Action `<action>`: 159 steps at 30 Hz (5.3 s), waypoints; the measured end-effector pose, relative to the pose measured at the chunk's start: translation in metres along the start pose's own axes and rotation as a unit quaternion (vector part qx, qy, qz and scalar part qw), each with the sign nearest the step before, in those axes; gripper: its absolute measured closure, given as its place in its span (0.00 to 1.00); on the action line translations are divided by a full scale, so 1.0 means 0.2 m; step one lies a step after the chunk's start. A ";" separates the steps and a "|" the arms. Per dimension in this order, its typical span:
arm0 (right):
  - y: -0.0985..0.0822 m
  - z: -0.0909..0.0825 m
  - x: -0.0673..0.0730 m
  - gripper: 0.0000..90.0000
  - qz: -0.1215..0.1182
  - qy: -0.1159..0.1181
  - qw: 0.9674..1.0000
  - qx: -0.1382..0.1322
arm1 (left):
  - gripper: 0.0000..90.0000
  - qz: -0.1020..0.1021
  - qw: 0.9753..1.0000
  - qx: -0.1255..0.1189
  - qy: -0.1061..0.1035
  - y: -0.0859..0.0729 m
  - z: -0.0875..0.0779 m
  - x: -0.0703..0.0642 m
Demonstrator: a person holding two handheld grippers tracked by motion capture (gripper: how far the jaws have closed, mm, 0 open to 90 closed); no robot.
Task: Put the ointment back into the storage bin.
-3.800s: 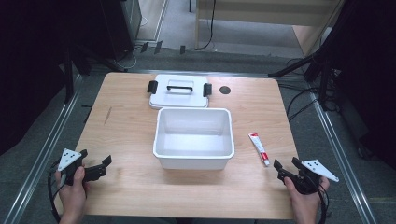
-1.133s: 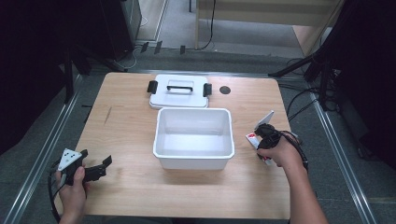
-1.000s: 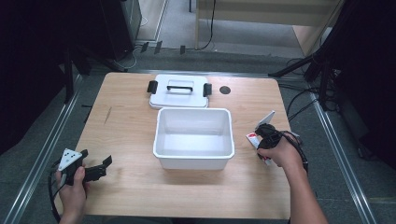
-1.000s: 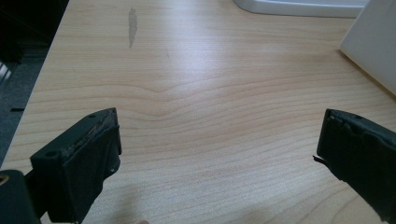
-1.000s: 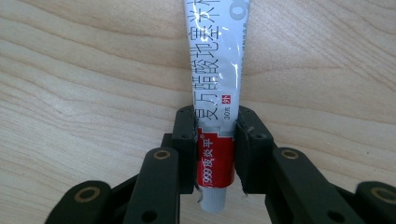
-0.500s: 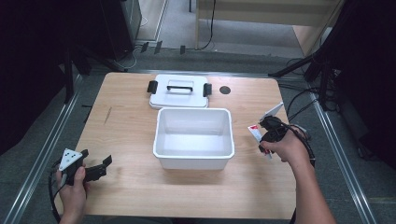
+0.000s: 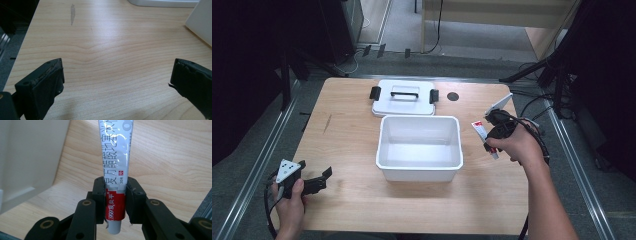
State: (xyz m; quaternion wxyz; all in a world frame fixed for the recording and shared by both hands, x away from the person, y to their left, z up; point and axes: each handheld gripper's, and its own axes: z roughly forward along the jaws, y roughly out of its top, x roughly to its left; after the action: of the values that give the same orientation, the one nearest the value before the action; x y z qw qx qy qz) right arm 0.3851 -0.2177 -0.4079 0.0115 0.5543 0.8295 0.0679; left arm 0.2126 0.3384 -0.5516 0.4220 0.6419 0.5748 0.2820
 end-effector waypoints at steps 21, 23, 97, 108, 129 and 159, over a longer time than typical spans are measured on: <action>0.13 -0.20 0.21 0.81 -0.045 0.005 0.999 -0.027 | 0.00 -0.003 1.000 0.002 -0.003 0.00 0.00 0.01; 0.14 -0.21 0.24 0.81 -0.054 0.007 0.998 -0.029 | 0.00 -0.004 1.000 0.002 -0.002 0.00 0.00 0.00; 0.12 0.16 0.64 0.81 -0.352 0.062 0.934 0.024 | 0.00 -0.006 1.000 0.004 -0.005 0.00 0.01 0.01; 0.13 0.22 0.69 0.81 -0.371 0.031 0.926 0.061 | 0.00 -0.005 1.000 0.006 -0.007 0.00 0.00 0.01; 0.15 0.25 0.74 0.81 -0.379 0.009 0.919 0.107 | 0.00 -0.006 1.000 0.006 -0.010 0.00 0.00 0.01; 0.17 0.30 0.76 0.80 -0.389 -0.012 0.912 0.126 | 0.00 -0.006 1.000 0.007 -0.013 0.00 0.01 0.01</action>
State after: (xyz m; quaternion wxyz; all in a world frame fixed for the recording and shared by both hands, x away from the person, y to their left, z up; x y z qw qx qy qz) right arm 0.3641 -0.0591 -0.4554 -0.0227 0.1853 0.9809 -0.0539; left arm 0.2144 0.3405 -0.5520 0.4266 0.6453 0.5747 0.2671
